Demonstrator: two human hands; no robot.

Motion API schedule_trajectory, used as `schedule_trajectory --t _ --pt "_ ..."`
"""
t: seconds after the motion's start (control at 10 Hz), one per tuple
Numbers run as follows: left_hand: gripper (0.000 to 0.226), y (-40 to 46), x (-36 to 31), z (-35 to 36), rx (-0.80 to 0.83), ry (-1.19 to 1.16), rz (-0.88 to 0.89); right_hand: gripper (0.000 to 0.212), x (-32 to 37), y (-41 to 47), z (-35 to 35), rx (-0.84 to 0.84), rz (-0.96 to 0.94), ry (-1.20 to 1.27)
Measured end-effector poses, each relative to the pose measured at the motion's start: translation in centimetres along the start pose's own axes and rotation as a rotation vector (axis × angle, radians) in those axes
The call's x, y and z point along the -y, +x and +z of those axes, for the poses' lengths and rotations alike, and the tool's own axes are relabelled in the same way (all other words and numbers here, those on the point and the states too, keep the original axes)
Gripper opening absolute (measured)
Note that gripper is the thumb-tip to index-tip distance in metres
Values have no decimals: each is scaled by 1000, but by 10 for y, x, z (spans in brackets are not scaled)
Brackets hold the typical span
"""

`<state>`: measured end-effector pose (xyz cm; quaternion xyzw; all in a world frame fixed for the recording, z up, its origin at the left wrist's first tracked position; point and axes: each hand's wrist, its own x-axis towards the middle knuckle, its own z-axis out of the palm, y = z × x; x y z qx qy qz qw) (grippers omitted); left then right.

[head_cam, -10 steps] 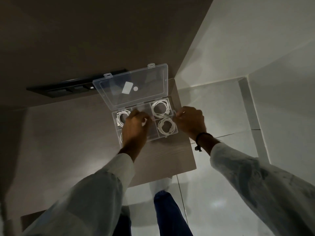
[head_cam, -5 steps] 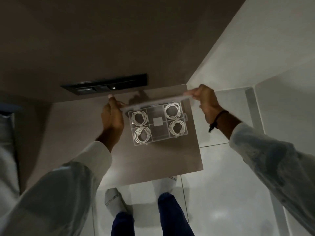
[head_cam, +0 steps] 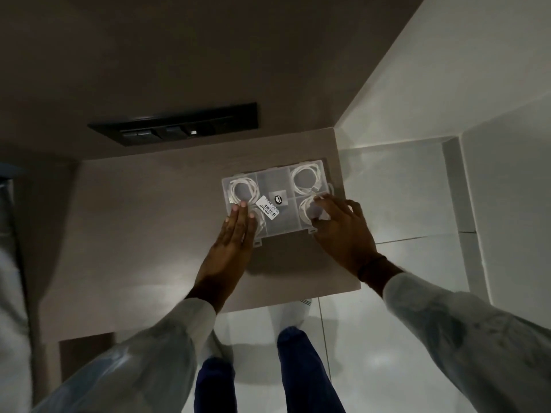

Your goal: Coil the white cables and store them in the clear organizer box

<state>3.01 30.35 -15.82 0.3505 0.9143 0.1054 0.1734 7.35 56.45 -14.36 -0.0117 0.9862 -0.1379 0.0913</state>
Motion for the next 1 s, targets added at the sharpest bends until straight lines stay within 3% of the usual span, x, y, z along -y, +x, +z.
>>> schedule_trajectory --t 0.3,0.7,0.8,0.9,1.0 --pt "66 4 -1 22 4 -2 -52 29 -3 1 13 -52 24 57" --pt "53 9 3 37 -111 292 -10 24 -6 -3 26 -152 3 -3" --pt "57 6 -2 31 -82 259 -42 30 0 -3 26 -124 33 -34" --pt "62 -1 -2 15 -46 155 -66 35 17 -2 15 12 58 -126" --pt "72 -4 2 -27 -64 191 -31 48 32 -3 -22 111 148 -46"
